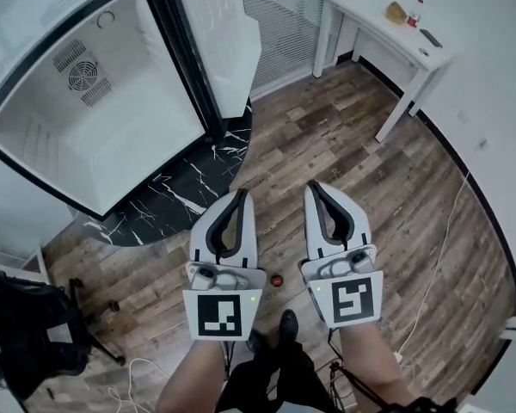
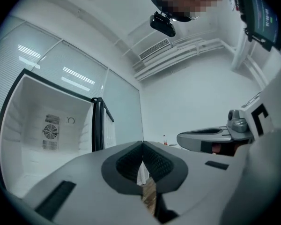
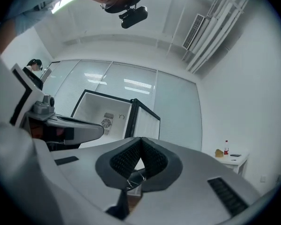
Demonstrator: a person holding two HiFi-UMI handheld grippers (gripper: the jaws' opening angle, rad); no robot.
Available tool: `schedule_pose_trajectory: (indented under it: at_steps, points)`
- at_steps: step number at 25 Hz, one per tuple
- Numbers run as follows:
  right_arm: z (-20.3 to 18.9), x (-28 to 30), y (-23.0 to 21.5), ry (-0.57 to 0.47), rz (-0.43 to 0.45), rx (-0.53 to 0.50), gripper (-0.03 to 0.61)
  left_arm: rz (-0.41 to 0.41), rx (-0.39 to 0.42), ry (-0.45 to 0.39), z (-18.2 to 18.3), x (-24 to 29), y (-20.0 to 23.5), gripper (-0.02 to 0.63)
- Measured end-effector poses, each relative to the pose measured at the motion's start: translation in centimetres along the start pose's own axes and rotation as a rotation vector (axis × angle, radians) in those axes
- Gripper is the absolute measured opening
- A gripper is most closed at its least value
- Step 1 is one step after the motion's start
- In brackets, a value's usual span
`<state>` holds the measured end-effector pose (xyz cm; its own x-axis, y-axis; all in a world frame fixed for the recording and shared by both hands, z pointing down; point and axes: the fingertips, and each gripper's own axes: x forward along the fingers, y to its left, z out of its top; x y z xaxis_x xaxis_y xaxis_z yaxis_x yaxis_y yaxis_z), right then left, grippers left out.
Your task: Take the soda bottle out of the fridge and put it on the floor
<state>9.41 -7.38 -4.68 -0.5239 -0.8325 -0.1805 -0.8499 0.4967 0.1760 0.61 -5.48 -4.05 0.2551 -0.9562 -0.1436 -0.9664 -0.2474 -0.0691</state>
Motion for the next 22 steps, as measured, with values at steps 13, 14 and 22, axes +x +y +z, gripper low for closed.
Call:
schedule_pose_trajectory:
  at_steps: [13, 14, 22]
  points:
    - [11.6, 1.1, 1.3, -0.112, 0.002, -0.061, 0.011, 0.036, 0.052, -0.130, 11.2, -1.7, 2.9, 0.011]
    - [12.1, 1.1, 1.5, -0.117, 0.001, -0.064, 0.011, 0.039, 0.051, -0.133, 11.6, -1.9, 3.0, 0.011]
    - [14.4, -0.4, 3.3, -0.136, -0.007, -0.086, 0.011, 0.044, 0.063, -0.171, 14.0, -4.2, 3.7, 0.011]
